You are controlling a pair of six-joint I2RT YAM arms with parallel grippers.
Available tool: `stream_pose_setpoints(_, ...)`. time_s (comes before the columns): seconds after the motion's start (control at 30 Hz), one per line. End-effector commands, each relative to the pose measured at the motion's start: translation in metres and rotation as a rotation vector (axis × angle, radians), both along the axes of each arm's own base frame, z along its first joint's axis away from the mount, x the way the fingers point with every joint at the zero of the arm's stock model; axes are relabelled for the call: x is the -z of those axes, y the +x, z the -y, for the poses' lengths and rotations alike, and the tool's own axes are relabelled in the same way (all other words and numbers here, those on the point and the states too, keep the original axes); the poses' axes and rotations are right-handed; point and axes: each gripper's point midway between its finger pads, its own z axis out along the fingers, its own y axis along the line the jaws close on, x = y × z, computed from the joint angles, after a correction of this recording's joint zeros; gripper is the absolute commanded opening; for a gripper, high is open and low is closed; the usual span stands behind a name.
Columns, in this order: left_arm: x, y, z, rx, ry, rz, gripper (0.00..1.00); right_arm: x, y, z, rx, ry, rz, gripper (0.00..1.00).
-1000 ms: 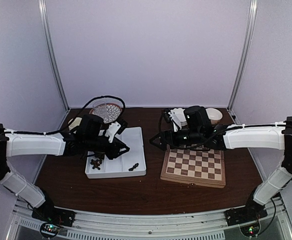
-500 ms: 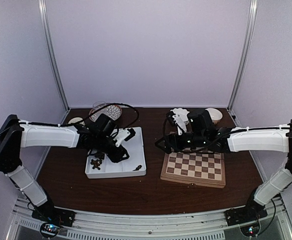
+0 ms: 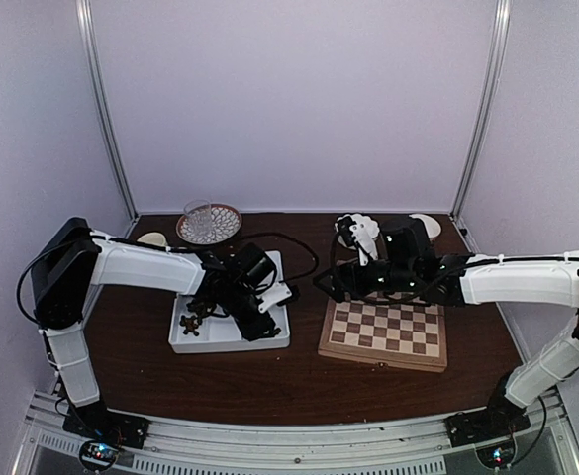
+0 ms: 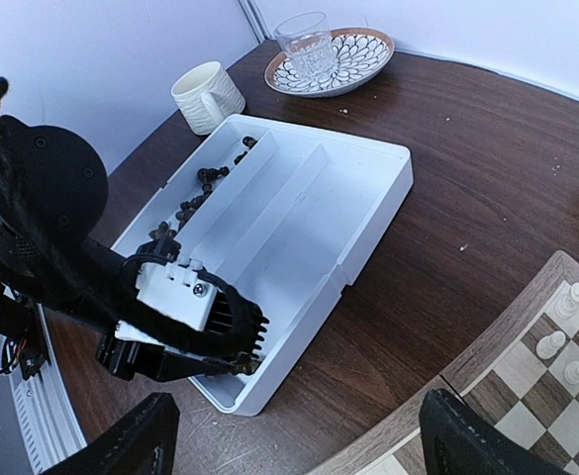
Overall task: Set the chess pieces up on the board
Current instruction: Pick up the king from the storage box.
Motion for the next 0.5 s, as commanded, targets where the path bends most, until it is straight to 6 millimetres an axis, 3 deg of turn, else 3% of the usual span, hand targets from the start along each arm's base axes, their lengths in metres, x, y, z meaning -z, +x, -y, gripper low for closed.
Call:
stream_pose_setpoints(0.0, 0.008, -0.006, -0.015, 0.011, 0.089, -0.025, 0.46, -0.01, 0.001, 0.004, 0.019, 0.014, 0.04, 0.88)
stream_pose_setpoints(0.17, 0.011, -0.007, -0.028, -0.002, 0.153, -0.022, 0.5, -0.01, 0.001, 0.005, 0.019, 0.015, 0.041, 0.88)
stream_pose_setpoints(0.47, 0.025, -0.009, -0.047, -0.017, 0.263, -0.049, 0.47, -0.011, 0.0, 0.006, 0.02, 0.02, 0.043, 0.88)
